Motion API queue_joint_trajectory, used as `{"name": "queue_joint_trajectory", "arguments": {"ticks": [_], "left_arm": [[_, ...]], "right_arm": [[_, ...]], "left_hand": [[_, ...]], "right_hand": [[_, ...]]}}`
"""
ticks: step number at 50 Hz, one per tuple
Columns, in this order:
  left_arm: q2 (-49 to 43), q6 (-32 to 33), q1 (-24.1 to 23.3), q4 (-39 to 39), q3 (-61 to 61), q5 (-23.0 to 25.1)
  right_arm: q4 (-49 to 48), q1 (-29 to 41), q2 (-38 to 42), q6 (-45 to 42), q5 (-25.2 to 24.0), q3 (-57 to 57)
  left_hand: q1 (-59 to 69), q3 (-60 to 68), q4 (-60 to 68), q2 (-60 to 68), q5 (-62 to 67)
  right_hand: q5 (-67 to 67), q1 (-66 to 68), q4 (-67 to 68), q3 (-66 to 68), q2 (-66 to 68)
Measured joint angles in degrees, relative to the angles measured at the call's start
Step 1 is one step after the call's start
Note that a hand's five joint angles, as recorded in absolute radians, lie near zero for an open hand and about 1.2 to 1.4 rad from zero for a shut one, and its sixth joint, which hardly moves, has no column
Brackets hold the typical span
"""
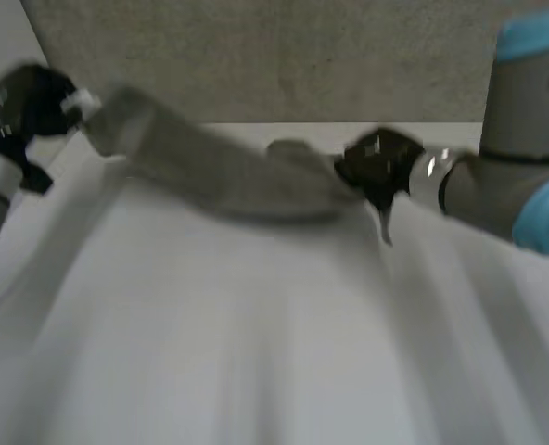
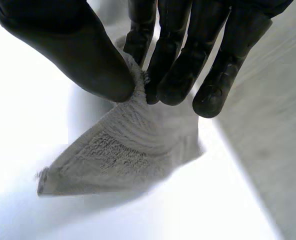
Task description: Fold the towel.
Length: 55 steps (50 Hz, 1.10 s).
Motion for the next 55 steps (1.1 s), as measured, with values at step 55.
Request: {"name": "queue_joint_trajectory", "arguments": {"ticks": [55], "left_arm": [[17.17, 32.41, 4.51, -1.58, -27.65, 26.76]], "right_arm": [[-22.0, -0.76, -14.62, 0.05, 1.08, 39.69]], "left_hand": [[-45.65, -47.37, -49.05, -48.05, -49.34]], "right_hand": [[0.0, 0.0, 0.0, 0.0, 0.0]]}}
